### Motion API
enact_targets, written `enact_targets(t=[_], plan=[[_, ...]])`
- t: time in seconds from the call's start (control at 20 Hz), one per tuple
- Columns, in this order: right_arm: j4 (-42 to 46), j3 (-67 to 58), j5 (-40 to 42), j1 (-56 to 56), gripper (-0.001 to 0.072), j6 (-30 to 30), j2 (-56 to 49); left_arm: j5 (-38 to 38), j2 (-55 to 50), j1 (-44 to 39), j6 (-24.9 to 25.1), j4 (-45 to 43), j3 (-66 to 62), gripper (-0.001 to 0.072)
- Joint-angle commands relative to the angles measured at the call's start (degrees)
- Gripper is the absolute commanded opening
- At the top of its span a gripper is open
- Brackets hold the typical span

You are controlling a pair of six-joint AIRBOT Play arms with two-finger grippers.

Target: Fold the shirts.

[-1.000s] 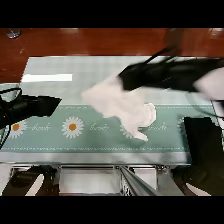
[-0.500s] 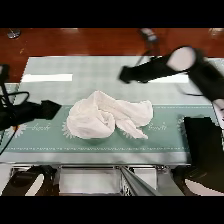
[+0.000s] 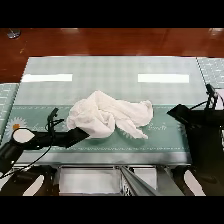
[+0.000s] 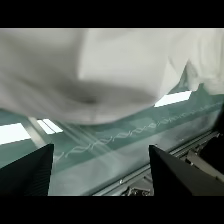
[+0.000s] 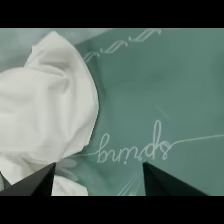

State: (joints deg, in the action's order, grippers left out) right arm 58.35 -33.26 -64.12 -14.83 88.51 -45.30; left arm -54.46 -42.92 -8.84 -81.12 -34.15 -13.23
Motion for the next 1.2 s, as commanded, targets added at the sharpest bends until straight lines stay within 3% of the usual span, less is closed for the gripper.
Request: enact_targets(t=[0.0,0.1,0.2,0.25,0.3,0.35,0.45,0.75,0.8,0.85,0.9,1.0,1.15], plan=[[-3.89,7.06,-1.29,-1.84,0.0614,-2.47,2.40,19.17,-7.85,-9.62,4.15,9.86,0.33,0.0702],[-4.28,8.76,-2.78,-1.36,0.0614,-2.69,2.29,26.21,-12.68,-15.19,4.22,10.45,-3.54,0.0702],[-4.76,10.75,-2.69,3.37,0.0614,-2.12,2.10,26.75,-17.92,-17.51,5.68,10.43,-8.39,0.0701],[-6.03,11.15,-2.19,7.34,0.0614,-1.84,1.36,25.18,-20.48,-17.40,6.86,10.40,-10.86,0.0637],[-7.15,11.10,-1.01,11.34,0.0614,-1.49,0.33,23.19,-22.53,-16.70,7.91,10.38,-12.94,0.0207],[-7.78,11.10,1.01,15.10,0.0614,-0.96,-0.98,21.07,-24.09,-15.76,10.05,10.19,-14.97,0.0019],[-9.38,11.10,4.81,20.79,0.0614,1.36,-4.46,16.55,-24.96,-12.90,12.52,10.14,-17.88,0.0019],[-23.65,8.66,17.14,34.18,0.0595,-2.32,-16.83,8.31,-23.76,-6.34,16.92,10.16,-22.08,0.0019],[-23.52,6.84,17.53,36.24,0.0511,-2.45,-19.12,7.67,-23.74,-6.05,17.59,10.16,-22.56,0.0019],[-23.32,5.16,17.73,37.59,0.0334,-2.58,-21.14,7.06,-23.74,-5.86,17.68,10.14,-23.10,0.0019],[-23.17,3.08,17.66,37.86,0.0027,-3.82,-22.88,6.10,-23.69,-5.64,17.88,10.14,-23.80,0.0019],[-19.78,-2.69,16.24,36.39,0.0023,-4.11,-23.80,2.69,-23.54,-3.91,18.97,10.14,-26.29,0.0019],[-8.04,-18.29,7.96,30.67,0.0022,-0.90,-22.60,-2.03,-20.57,2.82,18.91,10.16,-33.75,0.0019]])
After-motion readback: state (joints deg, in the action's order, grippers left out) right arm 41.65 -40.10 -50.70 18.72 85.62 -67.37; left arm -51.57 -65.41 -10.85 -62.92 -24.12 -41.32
